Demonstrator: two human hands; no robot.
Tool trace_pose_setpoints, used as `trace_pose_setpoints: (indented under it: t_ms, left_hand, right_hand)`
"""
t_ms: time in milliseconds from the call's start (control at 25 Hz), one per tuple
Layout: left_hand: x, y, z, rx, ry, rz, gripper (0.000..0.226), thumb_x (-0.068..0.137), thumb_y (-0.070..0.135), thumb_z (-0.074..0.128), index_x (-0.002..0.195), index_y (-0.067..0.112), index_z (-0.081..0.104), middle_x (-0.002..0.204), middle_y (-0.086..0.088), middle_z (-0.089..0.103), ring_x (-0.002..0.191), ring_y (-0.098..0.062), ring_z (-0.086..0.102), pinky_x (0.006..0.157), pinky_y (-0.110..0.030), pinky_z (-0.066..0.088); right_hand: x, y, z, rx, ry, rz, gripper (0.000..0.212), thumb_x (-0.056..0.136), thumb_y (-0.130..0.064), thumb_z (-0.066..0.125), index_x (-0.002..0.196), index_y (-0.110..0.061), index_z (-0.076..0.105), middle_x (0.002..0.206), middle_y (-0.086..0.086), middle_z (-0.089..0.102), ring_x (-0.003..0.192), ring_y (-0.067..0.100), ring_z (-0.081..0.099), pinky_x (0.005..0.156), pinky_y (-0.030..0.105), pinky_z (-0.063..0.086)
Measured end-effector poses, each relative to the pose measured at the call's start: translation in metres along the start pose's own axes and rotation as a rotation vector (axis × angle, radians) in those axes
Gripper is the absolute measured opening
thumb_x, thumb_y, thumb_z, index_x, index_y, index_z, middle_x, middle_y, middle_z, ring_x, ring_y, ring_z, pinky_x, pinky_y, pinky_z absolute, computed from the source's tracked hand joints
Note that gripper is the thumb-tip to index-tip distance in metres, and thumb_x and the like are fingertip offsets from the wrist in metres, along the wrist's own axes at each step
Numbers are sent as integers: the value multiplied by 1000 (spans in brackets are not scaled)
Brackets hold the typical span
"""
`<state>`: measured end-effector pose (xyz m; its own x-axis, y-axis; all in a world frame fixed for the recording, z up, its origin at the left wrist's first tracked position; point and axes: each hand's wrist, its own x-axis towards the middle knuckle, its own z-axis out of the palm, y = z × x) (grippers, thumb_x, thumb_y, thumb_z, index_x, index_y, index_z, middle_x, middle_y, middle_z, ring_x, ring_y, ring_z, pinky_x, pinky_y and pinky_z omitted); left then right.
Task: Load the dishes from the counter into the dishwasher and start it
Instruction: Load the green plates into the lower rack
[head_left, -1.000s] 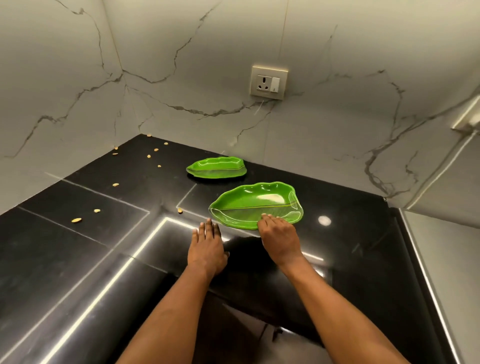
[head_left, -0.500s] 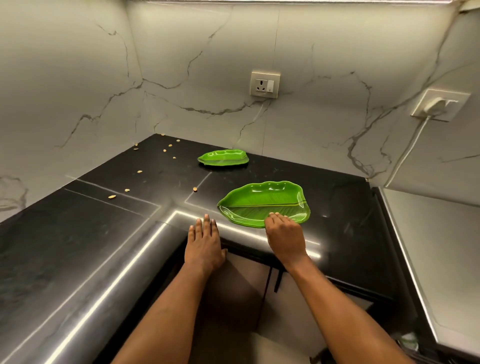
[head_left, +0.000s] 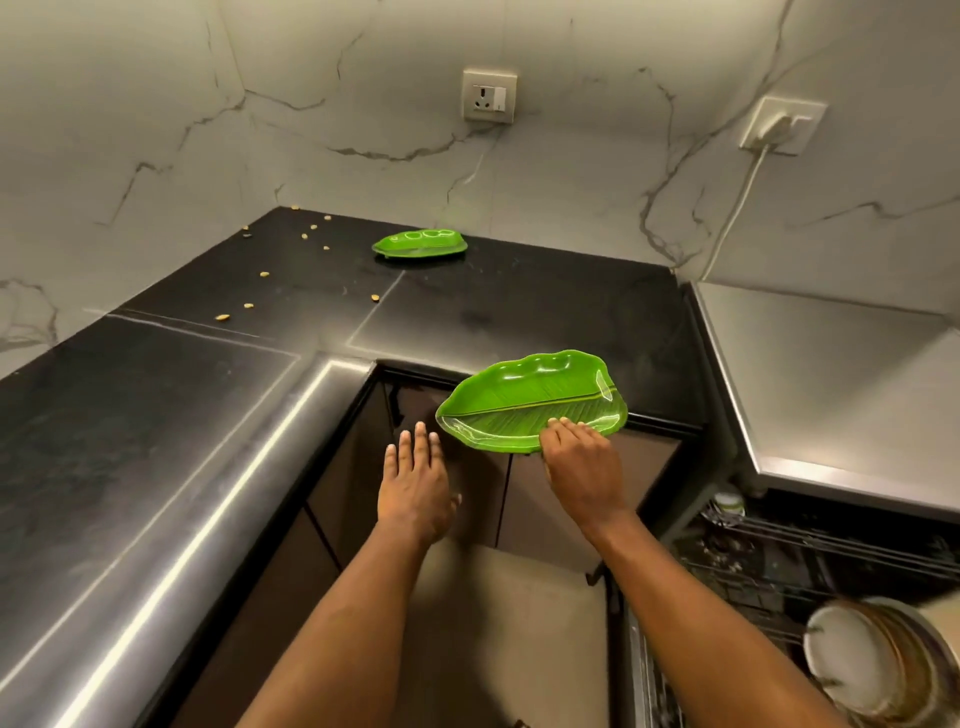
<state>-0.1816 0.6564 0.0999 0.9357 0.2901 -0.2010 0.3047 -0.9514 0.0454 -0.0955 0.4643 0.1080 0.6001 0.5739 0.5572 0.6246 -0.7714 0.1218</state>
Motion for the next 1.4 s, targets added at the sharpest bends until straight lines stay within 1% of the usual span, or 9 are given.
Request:
trace_pose_setpoints:
  t_ms: [80, 240, 320, 440, 680, 920, 1080, 1200, 1400]
  left_hand:
    - [-20, 16, 3, -4, 2, 26, 90, 99, 50, 43, 154, 5, -11, 162, -15, -19, 150, -32, -16, 122, -45, -6]
    - [-55, 49, 10, -11, 4, 58, 88, 100, 48, 42, 154, 4, -10, 161, -15, -20, 149, -32, -17, 121, -44, -7]
    - [-75, 68, 16, 2, -12, 70, 87, 100, 49, 41, 155, 4, -10, 161, -15, -20, 149, -32, -17, 121, -44, -8]
    - [-106, 100, 27, 4, -9, 63, 88, 100, 49, 42, 155, 5, -10, 161, -16, -20, 149, -32, -17, 121, -45, -7]
    - [-169, 188, 54, 7, -18, 110, 84, 100, 49, 41, 156, 6, -4, 163, -16, -11, 149, -33, -16, 121, -46, -8]
    - [-196, 252, 81, 29, -81, 167, 86, 98, 45, 45, 155, 5, -6, 163, -16, -12, 150, -34, -14, 122, -47, -6]
    - [-184, 285, 98, 45, -129, 200, 87, 99, 45, 44, 154, 5, -10, 162, -15, -18, 150, -33, -15, 121, -46, -6]
    - [-166, 312, 111, 39, -160, 229, 86, 99, 45, 42, 155, 7, -10, 162, -15, -18, 150, -33, -15, 121, -47, -5]
    - [-127, 357, 142, 22, -252, 312, 83, 100, 46, 37, 155, 9, -13, 161, -13, -20, 149, -34, -17, 119, -49, -9]
  right_hand:
    - [-24, 2, -16, -12, -17, 11, 11, 66, -5, 70, 77, -8, 68, 84, 12, 72, 80, 27, 72, 68, 36, 58]
    - [-67, 12, -40, -27, -25, 14, 12, 69, -7, 62, 78, -7, 70, 88, 13, 73, 84, 26, 72, 71, 37, 58]
    - [-89, 21, -53, -38, -25, 25, 11, 69, -5, 69, 79, -6, 70, 90, 14, 73, 85, 27, 72, 72, 37, 58]
    - [-131, 38, -74, -6, -89, 46, 22, 63, -4, 82, 81, -5, 70, 92, 15, 73, 87, 28, 72, 73, 38, 58]
    - [-218, 83, -124, 33, -156, 88, 24, 63, -2, 80, 84, -4, 70, 94, 17, 73, 88, 30, 72, 75, 40, 58]
    - [-283, 123, -146, 45, -286, 169, 30, 54, 0, 84, 78, -6, 68, 84, 15, 73, 74, 28, 71, 65, 34, 56]
    - [-310, 149, -150, 35, -364, 219, 35, 44, 1, 83, 68, -10, 60, 64, 8, 64, 55, 26, 63, 49, 27, 47]
    - [-325, 165, -141, 29, -455, 271, 39, 40, -1, 85, 65, -13, 57, 57, 5, 59, 49, 25, 60, 43, 25, 42]
    - [-349, 197, -106, 8, -595, 473, 41, 43, 1, 86, 64, -16, 55, 50, 3, 56, 40, 23, 57, 34, 26, 39]
